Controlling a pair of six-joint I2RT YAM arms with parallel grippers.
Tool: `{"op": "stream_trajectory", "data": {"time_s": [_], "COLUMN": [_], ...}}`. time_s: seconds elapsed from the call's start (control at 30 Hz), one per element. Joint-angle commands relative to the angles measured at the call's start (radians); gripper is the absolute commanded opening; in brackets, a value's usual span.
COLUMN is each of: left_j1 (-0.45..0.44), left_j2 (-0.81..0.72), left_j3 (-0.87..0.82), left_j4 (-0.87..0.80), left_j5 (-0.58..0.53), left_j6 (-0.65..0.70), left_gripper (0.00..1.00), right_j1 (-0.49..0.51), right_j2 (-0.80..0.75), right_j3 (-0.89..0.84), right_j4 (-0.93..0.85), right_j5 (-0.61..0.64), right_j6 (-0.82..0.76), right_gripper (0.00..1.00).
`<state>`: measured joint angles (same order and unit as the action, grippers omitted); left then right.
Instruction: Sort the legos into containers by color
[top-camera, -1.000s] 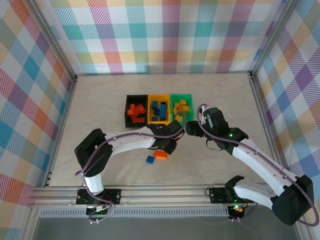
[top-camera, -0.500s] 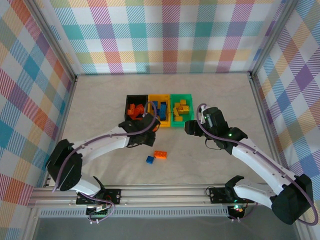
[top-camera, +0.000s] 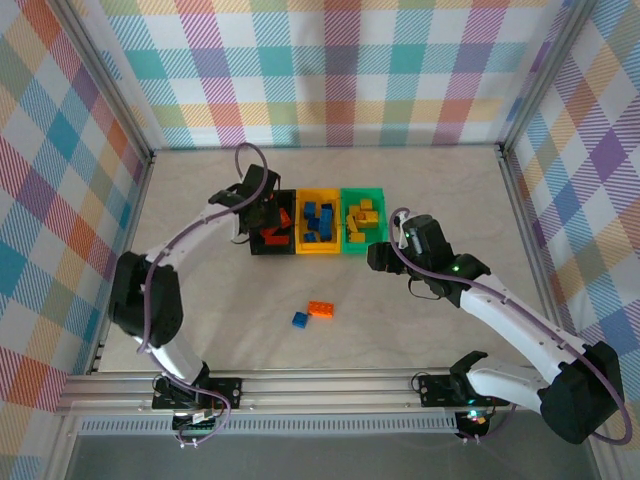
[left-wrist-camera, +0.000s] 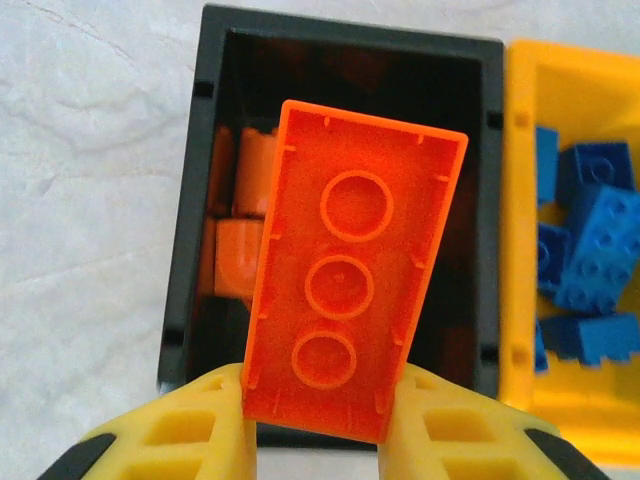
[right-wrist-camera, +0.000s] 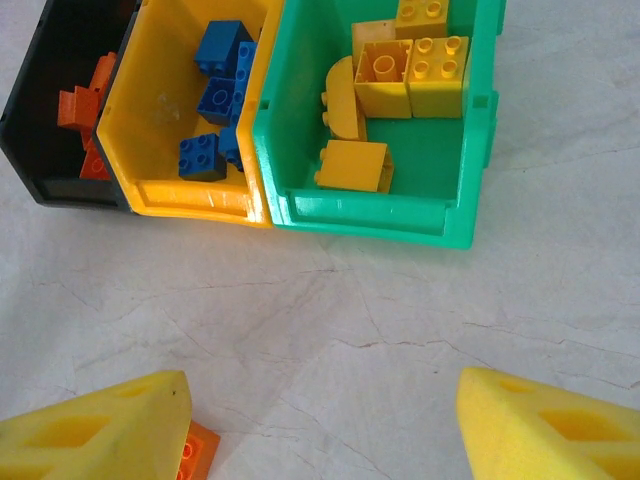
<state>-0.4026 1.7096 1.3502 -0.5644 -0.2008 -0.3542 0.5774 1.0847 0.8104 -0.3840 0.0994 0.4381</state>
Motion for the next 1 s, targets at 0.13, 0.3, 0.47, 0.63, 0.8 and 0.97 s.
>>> {"op": "stream_trajectory", "data": {"time_s": [0.13, 0.3, 0.47, 0.63, 0.8, 0.97], "left_j1": [0.053, 0.05, 0.017, 0.0, -0.032, -0.041], "left_j2": [0.153, 0.154, 0.047, -0.138, -0.336, -0.546], "left_j3": [0.137, 0.152, 0.105, -0.056, -0.251, -0.424], "left_j4": [-0.054, -0.039, -0.014, 0.076, 0.12, 0.096], "left_j5": [0.057, 0.105, 0.137, 0.282, 0.357, 0.356], "left_j6": [-0.023, -0.037, -0.042, -0.108, -0.16, -0.192], "left_gripper": [0.33, 0.64, 0.83, 1.0, 1.0, 1.0], "right_j1": [0.007, 0.007, 0.012, 0.092, 0.214, 0.331], "right_j2": [0.003, 0.042, 0.085, 0.177, 0.352, 0.523], "right_j3": [-0.011, -0.011, -0.023, -0.013, 0.059, 0.17], "right_j4": [-0.003, -0.009, 0.02, 0.055, 0.049, 0.028], "right_j5": [-0.044, -0.065, -0.148, -0.212, -0.211, -0.167], "right_j6": [0.0, -0.02, -0.048, -0.102, -0.169, -0.245], "right_gripper": [0.71, 0.71, 0.71, 0.73, 0.73, 0.73]}}
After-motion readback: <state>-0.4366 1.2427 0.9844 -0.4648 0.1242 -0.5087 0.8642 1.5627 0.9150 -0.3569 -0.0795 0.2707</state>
